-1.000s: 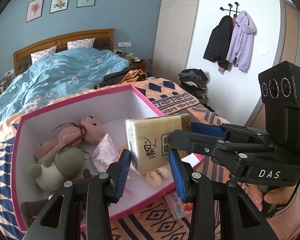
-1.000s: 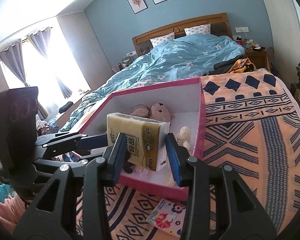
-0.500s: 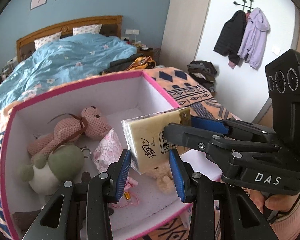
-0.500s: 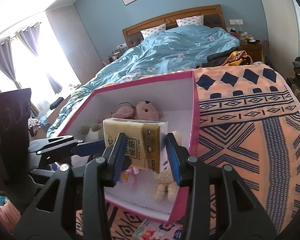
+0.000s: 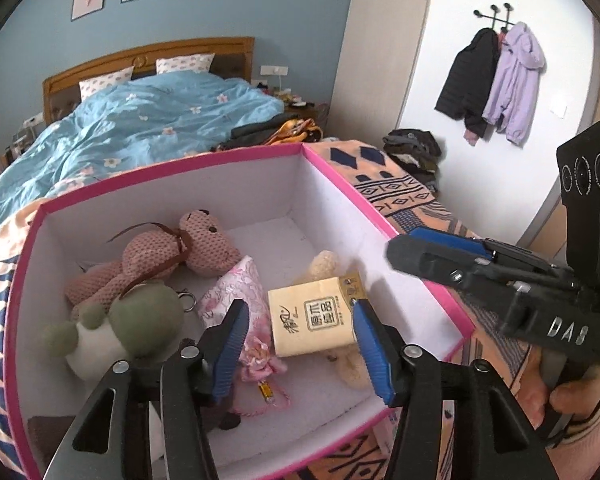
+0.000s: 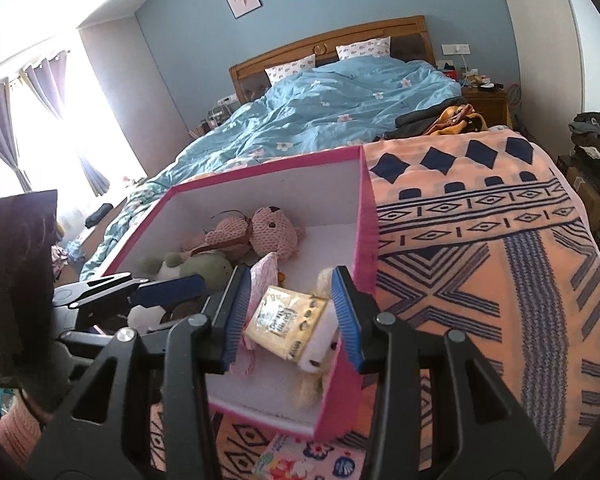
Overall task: Organize objects
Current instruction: 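Move the right tool down to the floral tissue box on the bed, then close the right tool on the floral pink tissue pack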
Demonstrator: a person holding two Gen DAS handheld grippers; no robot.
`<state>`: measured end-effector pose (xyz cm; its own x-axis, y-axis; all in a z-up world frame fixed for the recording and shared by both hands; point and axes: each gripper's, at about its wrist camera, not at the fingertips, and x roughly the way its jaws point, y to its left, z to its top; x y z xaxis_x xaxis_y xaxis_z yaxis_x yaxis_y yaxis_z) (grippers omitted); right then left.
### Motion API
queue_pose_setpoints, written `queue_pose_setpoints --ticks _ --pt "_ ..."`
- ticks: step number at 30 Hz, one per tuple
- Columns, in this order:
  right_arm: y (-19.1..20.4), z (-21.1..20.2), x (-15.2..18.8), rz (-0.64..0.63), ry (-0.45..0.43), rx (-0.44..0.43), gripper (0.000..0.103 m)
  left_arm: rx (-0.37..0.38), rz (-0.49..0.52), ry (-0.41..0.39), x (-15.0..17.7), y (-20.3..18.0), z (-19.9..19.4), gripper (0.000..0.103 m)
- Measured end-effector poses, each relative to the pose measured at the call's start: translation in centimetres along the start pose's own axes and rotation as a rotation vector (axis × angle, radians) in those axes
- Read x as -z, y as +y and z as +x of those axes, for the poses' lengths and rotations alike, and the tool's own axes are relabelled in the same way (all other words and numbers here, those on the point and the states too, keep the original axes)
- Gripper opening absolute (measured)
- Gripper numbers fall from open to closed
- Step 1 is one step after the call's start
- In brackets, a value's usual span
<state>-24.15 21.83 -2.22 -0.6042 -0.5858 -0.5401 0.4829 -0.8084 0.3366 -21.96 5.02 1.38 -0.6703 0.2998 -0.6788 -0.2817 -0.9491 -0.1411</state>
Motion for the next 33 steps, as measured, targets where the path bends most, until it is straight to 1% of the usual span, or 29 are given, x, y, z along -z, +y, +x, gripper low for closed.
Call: queue_pose_setpoints --ticks 3,8,10,13,14,16,18,23,26,27,29,31,33 --pt "-0.5 -1.7 0.6 0.017 -0.026 -0.011 0.05 0.012 0.025 -0.039 0.9 -0.4 -1.4 0.059" --pt "-1.7 -4.7 2.2 0.051 -0.054 -0.017 0.055 0.07 0.071 -0.099 2.8 -1.2 -4.2 0.059" --pt "-2.3 -5.4 3.2 0.07 -0.047 -0.02 0.055 0.095 0.084 -0.11 3.4 -1.5 -4.9 0.059" --pt "-3.3 -5.6 5.1 0.101 -0.008 -0.028 0.056 0.128 0.111 -0.111 4.9 -2.5 -5.7 0.059" --pt "-3.5 -5.4 5.7 0.108 0.014 -0.029 0.056 0.142 0.118 -0.104 5.5 -2.9 -5.8 0.059" --pt "-3.6 -4.8 7.3 0.106 0.063 -0.024 0.056 0.146 0.134 -0.09 6.6 -3.5 -5.8 0.059" --pt "-3.7 -4.3 8.6 0.111 0.101 -0.029 0.056 0.166 0.141 -0.055 7.7 -4.0 -5.2 0.059" --pt "-4.5 -2.7 11.3 0.151 0.176 -0.036 0.056 0.194 0.108 0.032 9.1 -4.2 -2.9 0.059" --pt "-4.6 -2.0 11.9 0.163 0.19 -0.042 0.056 0.181 0.104 0.083 9.6 -4.6 -1.3 0.059" --pt "-4.7 -1.9 11.9 0.165 0.19 -0.044 0.056 0.186 0.098 0.096 9.9 -4.6 -0.9 0.059" --pt "-4.7 -1.7 11.9 0.167 0.189 -0.052 0.056 0.202 0.083 0.122 10.1 -4.7 -0.2 0.056" --pt "-4.7 -1.4 11.9 0.171 0.193 -0.066 0.055 0.2 0.076 0.14 10.3 -4.6 0.4 0.054" --pt "-4.4 -1.1 12.0 0.161 0.201 -0.066 0.048 0.204 0.059 0.157 10.4 -4.4 0.9 0.053"
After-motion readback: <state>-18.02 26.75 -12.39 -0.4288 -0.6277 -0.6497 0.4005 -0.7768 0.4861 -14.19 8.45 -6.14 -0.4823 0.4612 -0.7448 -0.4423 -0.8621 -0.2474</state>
